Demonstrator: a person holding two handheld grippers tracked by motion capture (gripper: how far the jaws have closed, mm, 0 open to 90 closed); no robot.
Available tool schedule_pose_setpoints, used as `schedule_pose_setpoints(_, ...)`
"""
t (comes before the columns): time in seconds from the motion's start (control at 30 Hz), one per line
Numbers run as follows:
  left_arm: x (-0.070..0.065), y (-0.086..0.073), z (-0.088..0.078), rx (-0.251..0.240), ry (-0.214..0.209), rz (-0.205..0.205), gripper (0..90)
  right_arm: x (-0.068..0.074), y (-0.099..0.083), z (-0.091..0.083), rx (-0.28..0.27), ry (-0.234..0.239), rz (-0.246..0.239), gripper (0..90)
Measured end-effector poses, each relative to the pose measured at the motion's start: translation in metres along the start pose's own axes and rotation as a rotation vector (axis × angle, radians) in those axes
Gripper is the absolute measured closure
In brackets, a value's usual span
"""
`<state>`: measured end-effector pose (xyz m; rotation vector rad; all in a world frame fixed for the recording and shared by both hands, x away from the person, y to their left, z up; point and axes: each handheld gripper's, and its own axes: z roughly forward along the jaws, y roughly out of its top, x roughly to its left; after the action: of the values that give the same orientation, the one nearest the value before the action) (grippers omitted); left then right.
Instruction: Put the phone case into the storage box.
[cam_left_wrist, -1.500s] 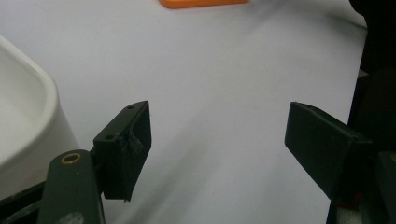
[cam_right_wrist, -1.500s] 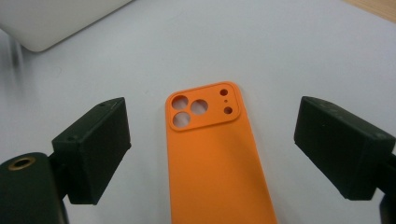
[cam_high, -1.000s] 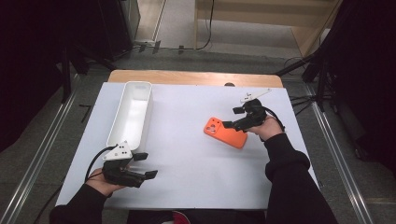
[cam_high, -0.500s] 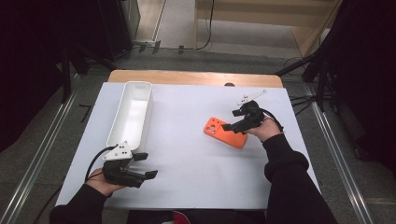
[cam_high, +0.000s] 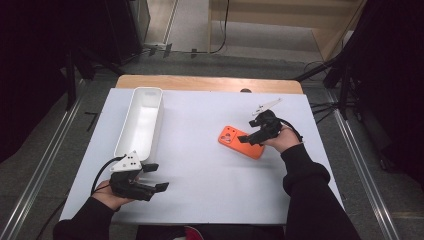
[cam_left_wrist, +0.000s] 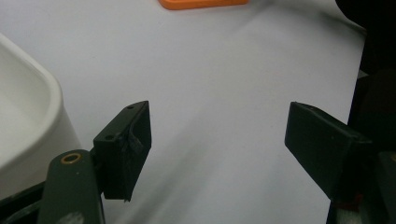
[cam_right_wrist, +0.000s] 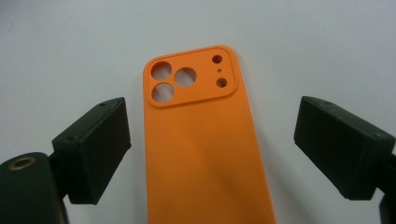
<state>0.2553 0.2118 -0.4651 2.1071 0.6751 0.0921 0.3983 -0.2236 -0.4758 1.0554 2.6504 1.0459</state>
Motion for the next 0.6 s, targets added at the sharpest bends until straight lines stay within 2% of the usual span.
schedule_pose_setpoints(0.6, -0.0003, -0.0003, -0.0009, -0.004, 0.000, 0.003, 23.5, 0.0043, -0.0040, 0.0101, 0.062, -0.006, -0.028, 9.8)
